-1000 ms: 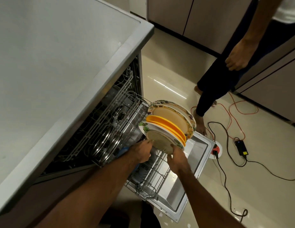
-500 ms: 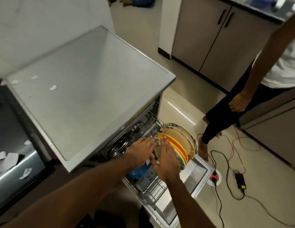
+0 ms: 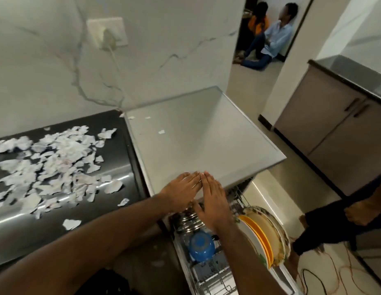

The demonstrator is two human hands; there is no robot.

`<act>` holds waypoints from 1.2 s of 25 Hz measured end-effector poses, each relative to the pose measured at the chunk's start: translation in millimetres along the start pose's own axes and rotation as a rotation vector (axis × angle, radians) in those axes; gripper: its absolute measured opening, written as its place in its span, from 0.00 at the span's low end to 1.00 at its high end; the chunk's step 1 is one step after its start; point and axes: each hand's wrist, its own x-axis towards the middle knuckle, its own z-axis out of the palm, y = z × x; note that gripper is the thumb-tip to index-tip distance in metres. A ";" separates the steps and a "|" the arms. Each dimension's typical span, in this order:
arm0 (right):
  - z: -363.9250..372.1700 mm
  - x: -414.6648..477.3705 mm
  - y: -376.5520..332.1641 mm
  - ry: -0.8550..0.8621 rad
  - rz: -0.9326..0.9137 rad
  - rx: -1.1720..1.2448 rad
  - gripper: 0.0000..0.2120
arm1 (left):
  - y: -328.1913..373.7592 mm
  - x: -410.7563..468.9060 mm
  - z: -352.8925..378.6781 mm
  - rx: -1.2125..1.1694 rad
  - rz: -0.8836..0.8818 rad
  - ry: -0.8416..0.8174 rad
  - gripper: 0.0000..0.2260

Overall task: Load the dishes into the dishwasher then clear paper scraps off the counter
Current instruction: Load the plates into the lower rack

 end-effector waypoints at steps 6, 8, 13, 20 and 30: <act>40.8 81.5 -131.4 -0.196 -0.227 0.058 0.44 | -99.0 -126.1 11.0 0.010 -0.283 0.005 0.35; 57.1 100.0 -185.8 -0.304 -0.254 0.082 0.46 | -127.5 -175.6 18.9 -0.043 -0.412 -0.049 0.34; 108.3 123.2 -316.1 -0.523 -0.400 -0.075 0.46 | -170.6 -307.0 32.0 -0.128 -0.726 -0.248 0.40; 178.8 140.8 -431.4 -0.739 -0.424 -0.425 0.43 | -198.3 -465.4 57.4 -0.241 -1.190 -0.346 0.31; 225.8 154.9 -493.7 -0.903 -0.366 -0.782 0.53 | -215.9 -567.3 93.4 -0.265 -1.615 -0.476 0.16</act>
